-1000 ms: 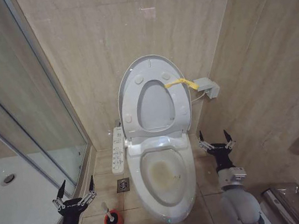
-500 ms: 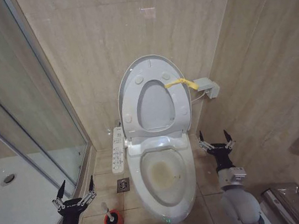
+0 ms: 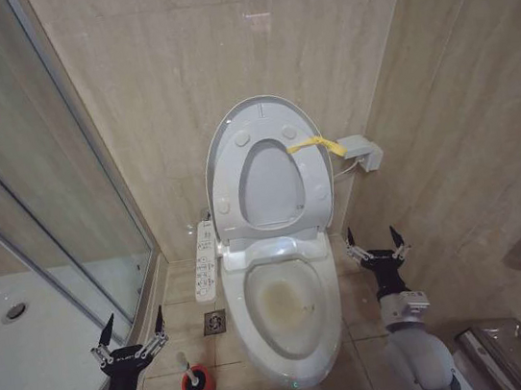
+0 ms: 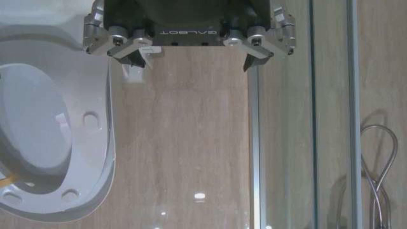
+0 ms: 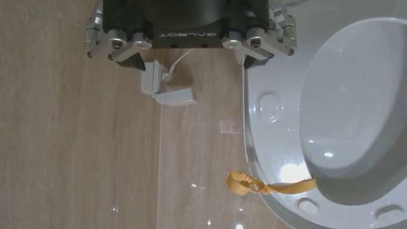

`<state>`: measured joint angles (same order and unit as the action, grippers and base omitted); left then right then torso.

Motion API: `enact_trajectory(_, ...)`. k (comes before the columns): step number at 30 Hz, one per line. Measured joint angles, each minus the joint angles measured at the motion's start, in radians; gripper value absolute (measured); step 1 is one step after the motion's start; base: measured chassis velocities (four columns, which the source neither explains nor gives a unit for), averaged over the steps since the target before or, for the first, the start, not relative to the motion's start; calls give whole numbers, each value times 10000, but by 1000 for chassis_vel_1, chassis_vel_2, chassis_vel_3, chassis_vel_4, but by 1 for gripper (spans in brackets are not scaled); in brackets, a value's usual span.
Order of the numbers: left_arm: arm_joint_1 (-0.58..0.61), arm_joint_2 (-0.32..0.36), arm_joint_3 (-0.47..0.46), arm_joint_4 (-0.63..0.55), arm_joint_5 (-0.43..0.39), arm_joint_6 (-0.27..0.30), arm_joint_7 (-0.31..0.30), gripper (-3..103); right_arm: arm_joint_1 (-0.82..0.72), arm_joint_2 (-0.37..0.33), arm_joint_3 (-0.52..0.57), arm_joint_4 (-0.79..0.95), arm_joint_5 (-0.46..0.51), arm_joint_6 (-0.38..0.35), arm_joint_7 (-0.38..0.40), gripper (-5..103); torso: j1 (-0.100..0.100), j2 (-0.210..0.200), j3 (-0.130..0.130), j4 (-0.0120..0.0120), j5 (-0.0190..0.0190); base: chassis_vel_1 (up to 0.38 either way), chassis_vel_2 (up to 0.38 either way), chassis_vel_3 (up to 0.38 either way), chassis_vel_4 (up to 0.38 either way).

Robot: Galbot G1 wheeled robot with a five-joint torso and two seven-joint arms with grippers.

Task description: Open the toilet lid, clean the toilet bowl with a toilet brush, close the toilet lid, and flush.

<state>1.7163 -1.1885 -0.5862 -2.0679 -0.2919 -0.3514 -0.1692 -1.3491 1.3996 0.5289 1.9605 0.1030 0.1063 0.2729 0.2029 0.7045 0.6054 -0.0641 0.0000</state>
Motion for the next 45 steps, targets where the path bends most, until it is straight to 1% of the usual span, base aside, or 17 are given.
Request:
enact_trajectory(3,0,0,0,-2,0,1,0,100,-52,6,26,4,0,2,-6,100,0,0,0,1,0,0,0,0,0)
enact_trajectory(6,1,0,0,-3,0,1,0,100,-328,50,204,109,8,35,-114,100,0,0,0,7,0,0,0,0,0)
enact_trajectory(7,1,0,-1,-3,0,1,0,100,-713,111,440,243,55,76,-261,100,0,0,0,1,0,0,0,0,0)
enact_trajectory(10,1,0,-1,-4,0,1,0,100,-1709,283,1117,651,201,213,-679,100,0,0,-1,-3,1,0,0,0,0)
enact_trajectory(11,1,0,-1,-4,0,1,0,100,-1709,283,1117,651,201,213,-679,100,0,0,-1,-3,1,0,0,0,0)
enact_trajectory(14,1,0,-2,-4,0,1,0,100,-2900,480,1876,1108,367,371,-1148,100,-1,0,-1,-2,1,0,0,0,0)
enact_trajectory(18,0,0,-1,-4,-1,1,0,100,-3543,593,2302,1364,457,462,-1411,100,-1,0,-1,-1,1,0,0,0,0)
enact_trajectory(19,1,0,-1,-4,0,1,0,100,-4045,670,2630,1558,527,529,-1620,100,-1,0,-1,0,1,0,0,0,0)
enact_trajectory(20,1,0,-2,-4,-1,1,0,100,-4354,721,2835,1675,586,604,-1754,100,-1,1,-1,-6,-3,0,0,0,0)
enact_trajectory(21,1,-1,1,-5,-1,0,0,100,-4427,760,2841,1649,801,977,-1979,100,-1,1,-1,-7,-5,0,0,0,0)
enact_trajectory(22,1,-1,1,-5,-1,0,0,100,-4427,760,2841,1649,801,977,-1979,100,-1,1,-1,-7,-5,0,0,0,0)
enact_trajectory(23,1,0,0,-4,0,0,0,100,-4317,785,2800,1584,956,1186,-2132,100,-2,1,-1,-5,0,0,0,0,0)
enact_trajectory(25,1,0,0,-5,0,0,0,100,-3853,782,2675,1459,1138,1370,-2291,100,-1,1,-2,6,1,0,0,0,0)
enact_trajectory(26,1,-1,0,-5,0,0,1,100,-3594,758,2604,1363,1207,1399,-2342,100,-1,0,-1,4,-1,0,0,0,0)
enact_trajectory(36,1,0,0,-4,-1,0,1,100,-2100,524,1801,925,1384,1233,-2443,100,0,0,0,1,0,0,0,0,0)
enact_trajectory(42,1,-1,1,-4,-1,0,1,100,-1129,92,1371,548,1424,980,-2438,100,0,0,0,1,0,0,0,0,0)
enact_trajectory(45,1,0,0,-4,0,0,0,100,-765,1,1300,292,1373,1050,-2434,100,0,0,1,1,0,0,0,0,0)
